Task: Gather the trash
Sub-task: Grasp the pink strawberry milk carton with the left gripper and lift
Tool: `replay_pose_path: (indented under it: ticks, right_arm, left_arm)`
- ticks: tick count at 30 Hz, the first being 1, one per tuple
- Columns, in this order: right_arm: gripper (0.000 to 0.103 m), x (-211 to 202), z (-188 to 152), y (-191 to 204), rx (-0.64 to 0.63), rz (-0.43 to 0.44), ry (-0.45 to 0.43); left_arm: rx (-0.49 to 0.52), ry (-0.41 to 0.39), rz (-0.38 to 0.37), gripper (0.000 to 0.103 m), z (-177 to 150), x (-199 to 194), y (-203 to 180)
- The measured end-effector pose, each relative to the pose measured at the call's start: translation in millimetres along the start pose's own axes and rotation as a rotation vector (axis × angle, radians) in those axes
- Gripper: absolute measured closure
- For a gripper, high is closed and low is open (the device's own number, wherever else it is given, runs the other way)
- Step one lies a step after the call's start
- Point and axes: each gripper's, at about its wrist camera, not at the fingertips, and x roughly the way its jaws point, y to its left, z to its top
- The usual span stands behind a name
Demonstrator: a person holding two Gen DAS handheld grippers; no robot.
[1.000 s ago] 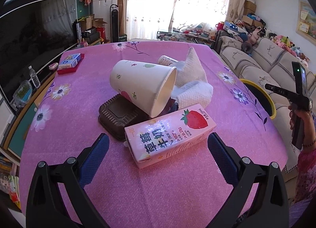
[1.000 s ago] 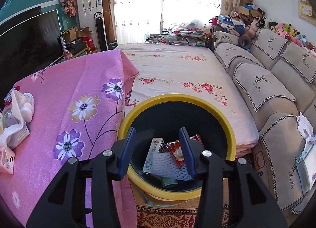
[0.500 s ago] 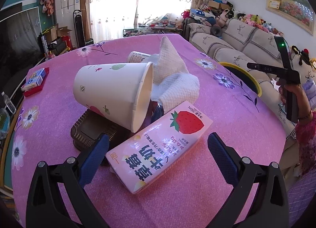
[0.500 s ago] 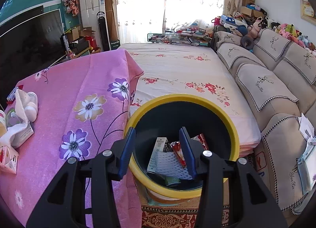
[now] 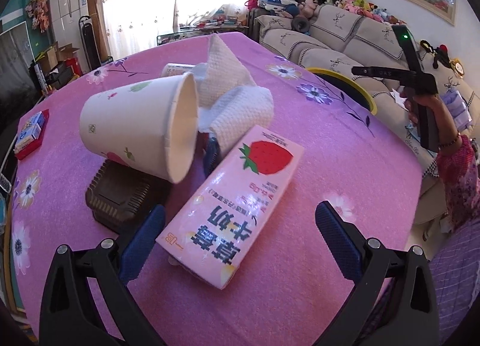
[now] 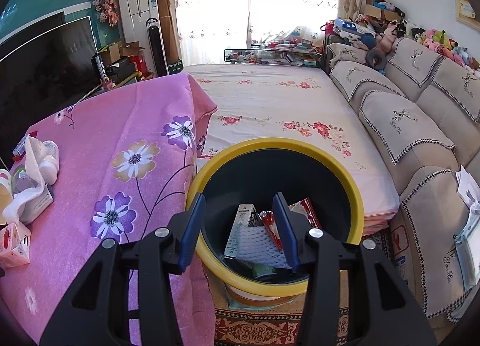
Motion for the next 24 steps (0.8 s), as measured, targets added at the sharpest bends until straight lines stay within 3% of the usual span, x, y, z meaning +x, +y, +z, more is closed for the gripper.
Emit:
replay_pose_path:
  ticks: [3,6,8,10,12,16,18,24]
  right_arm:
    - [0.057,0.7,0.5,-0.4,0.001,0.004,0.002]
    - [0.057,1.1,0.1,2.8,0.002,0.016,0.001]
    - [0.057,-0.3,-1.0,5.3,0.002,0.026,-0.002]
    - [0.057,-2.8,-2.3,7.9,0.0,0.035,-0.006]
    - [0.057,-6.4,-3.0,9.9,0.001,0.045,-0.009]
    - [0.054,-17.7,-1.8,10.7,-0.001,0.053,-0.034]
    - [0.054,-22.6,-1.0,9.4,0.005,0.058,-0.045]
    - [0.054,-34.8,-2.7,2.3,0.034,0.073,-0.07]
  left_arm:
    - [0.018,0.012,-0.074,0.005,-7.8,-6.2,-16.4]
    - [0.066,0.007,-0.01,0.005,-10.5,-4.1,-30.7]
    - [0.041,0.014,0.006,0.005,-8.8,3.8,-28.9]
    - [0.004,0.013,-0.003,0.012,-6.6,11.5,-24.2]
    - [-0.017,0.022,0.014,0.031,-4.1,18.1,-20.4]
    - [-0.035,0.031,0.041,0.039,-1.7,24.4,-17.9]
    - [-0.03,0.029,0.054,0.053,-1.2,24.4,-19.5]
    - [-0.015,0.006,0.074,0.054,5.9,17.4,-36.7]
